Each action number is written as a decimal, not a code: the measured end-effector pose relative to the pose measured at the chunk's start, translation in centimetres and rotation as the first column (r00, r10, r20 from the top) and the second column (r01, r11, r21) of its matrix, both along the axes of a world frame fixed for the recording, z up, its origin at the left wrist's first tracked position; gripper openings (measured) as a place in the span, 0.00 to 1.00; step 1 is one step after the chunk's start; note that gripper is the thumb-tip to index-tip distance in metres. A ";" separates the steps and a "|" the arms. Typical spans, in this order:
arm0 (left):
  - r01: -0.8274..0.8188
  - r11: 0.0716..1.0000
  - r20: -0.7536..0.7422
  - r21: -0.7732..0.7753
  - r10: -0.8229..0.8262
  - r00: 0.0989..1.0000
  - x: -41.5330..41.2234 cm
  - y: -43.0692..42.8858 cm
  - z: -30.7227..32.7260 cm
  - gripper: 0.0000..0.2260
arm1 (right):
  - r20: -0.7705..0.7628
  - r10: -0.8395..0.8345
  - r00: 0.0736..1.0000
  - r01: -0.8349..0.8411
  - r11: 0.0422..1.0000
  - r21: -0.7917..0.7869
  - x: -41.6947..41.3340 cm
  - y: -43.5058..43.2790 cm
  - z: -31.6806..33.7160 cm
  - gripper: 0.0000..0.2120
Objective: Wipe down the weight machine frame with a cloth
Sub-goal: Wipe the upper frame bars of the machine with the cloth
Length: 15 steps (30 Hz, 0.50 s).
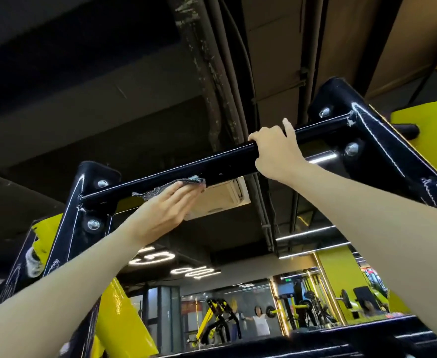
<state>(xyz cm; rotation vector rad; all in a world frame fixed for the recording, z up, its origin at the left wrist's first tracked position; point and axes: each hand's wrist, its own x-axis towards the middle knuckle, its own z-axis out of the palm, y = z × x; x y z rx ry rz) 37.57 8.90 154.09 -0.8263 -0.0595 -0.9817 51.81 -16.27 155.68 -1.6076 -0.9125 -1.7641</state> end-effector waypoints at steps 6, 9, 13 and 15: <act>-0.002 0.999 0.002 0.053 0.002 1.000 5.5 -5.4 -0.2 0.21 | -0.029 -0.029 0.999 0.029 1.000 0.010 -0.6 0.2 0.2 0.24; -0.053 0.994 0.042 0.093 0.049 0.998 3.1 -3.3 -0.1 0.21 | -0.029 -0.031 0.999 0.031 1.000 -0.003 -0.6 0.3 0.1 0.24; -0.109 0.991 0.044 0.075 0.105 0.993 1.5 -2.6 -0.4 0.21 | -0.023 -0.058 0.998 0.058 0.998 0.003 -0.5 0.3 0.1 0.24; -0.100 0.994 0.015 0.049 0.100 0.995 3.8 -4.8 -0.3 0.21 | -0.027 -0.067 0.997 0.067 0.998 -0.004 -0.8 0.5 0.0 0.23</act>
